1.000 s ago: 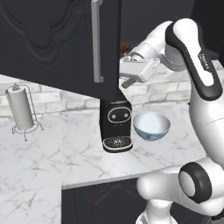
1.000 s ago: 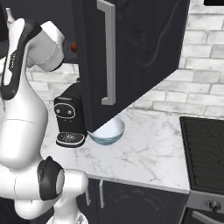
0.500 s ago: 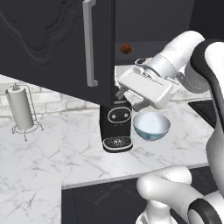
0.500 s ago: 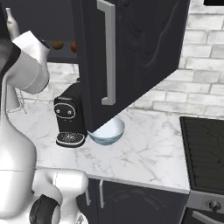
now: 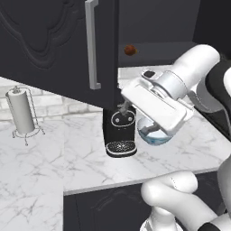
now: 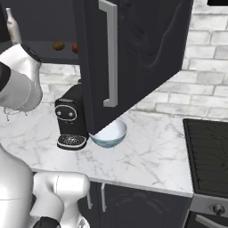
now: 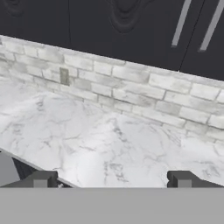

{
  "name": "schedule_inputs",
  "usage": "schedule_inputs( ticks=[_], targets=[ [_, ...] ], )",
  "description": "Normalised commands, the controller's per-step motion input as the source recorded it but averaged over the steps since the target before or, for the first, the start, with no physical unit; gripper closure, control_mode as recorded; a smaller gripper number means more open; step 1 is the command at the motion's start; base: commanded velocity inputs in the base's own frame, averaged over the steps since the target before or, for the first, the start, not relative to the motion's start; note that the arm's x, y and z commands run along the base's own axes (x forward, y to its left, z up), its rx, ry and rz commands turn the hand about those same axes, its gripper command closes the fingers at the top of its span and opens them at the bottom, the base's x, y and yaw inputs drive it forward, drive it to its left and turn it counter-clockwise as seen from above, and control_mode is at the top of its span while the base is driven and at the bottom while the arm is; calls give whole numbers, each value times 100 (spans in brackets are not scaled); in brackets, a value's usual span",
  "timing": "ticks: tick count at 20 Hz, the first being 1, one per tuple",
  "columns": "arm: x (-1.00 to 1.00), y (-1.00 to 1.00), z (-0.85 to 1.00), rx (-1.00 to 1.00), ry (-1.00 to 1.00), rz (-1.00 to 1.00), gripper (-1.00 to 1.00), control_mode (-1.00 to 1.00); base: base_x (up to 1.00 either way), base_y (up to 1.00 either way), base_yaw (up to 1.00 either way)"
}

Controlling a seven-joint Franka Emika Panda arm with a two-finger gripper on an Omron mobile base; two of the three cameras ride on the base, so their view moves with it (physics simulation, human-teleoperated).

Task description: Open the cabinet. Pick the kiwi and pear from the cabinet and place them into the bowl. Then close the cabinet.

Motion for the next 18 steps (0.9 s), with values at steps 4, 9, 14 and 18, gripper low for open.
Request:
schedule_inputs(
  ticks=[4, 9, 14, 18],
  targets=[
    [-78, -73, 3, 9, -2, 0, -100, -100, 0, 0, 0],
    [-27, -31, 5, 1, -9, 0, -100, -100, 0, 0, 0],
    [6, 0, 0, -2, -15, -5, -100, -100, 0, 0, 0],
    [30, -12, 0, -3, 0, -23, -100, -100, 0, 0, 0]
  ],
)
